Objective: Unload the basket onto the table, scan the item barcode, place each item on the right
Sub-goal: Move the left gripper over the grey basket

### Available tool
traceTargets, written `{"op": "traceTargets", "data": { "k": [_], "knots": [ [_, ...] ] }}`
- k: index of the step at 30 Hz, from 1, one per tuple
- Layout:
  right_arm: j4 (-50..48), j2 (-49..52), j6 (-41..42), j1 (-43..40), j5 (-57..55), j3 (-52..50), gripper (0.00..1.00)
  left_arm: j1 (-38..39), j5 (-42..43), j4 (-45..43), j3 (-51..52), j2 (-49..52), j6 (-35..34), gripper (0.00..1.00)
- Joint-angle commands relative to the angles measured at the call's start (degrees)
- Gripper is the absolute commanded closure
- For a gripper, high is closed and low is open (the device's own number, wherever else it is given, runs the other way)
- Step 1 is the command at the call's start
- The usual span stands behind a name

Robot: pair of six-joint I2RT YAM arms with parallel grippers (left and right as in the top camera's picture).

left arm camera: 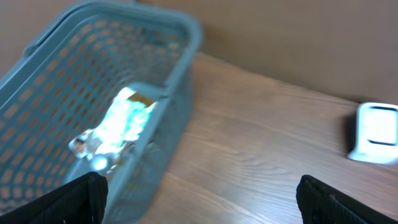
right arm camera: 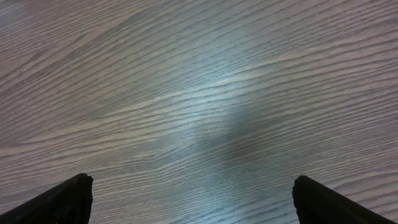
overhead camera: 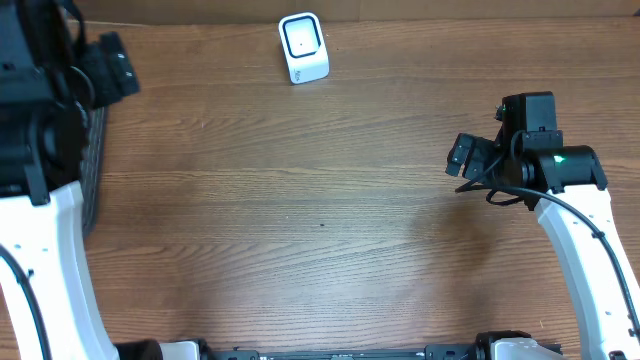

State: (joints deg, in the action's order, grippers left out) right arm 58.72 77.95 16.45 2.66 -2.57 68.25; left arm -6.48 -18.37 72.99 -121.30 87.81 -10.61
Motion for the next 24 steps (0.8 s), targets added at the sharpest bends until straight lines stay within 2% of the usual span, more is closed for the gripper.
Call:
{"op": "traceTargets", "data": {
  "k": [1,5,10,12,18,24],
  "knots": [
    [-0.11,-0.35,-0.35,-0.11,-0.55,1.20,0.00,-5.70,2.12,0.15,-0.85,1.84,-1.40,0.00],
    [-0.11,-0.35,-0.35,-0.11,-0.55,1.20,0.00,-14.32,8.22,1.51,-0.72,4.57,-1.40,0.00],
    [-0.11,-0.35,-0.35,-0.11,-0.55,1.20,0.00,-26.36,23.30,0.94,-0.72,7.08,-1.90,0.00],
    [-0.11,-0.35,-0.35,-0.11,-0.55,1.20,0.00,-30.10,26.84,0.44,-0.72,7.76,-2.71,0.00],
    [-0.11,-0.35,-0.35,-0.11,-0.55,1.20,0.00,-37.35,27.39,-0.42,-0.72,10.25,-4.28,0.01],
    [-0.11,-0.35,-0.35,-0.11,-0.55,1.20,0.00,-37.48,27.08,-0.83,-0.72,12.28,0.90,0.00]
  ]
}}
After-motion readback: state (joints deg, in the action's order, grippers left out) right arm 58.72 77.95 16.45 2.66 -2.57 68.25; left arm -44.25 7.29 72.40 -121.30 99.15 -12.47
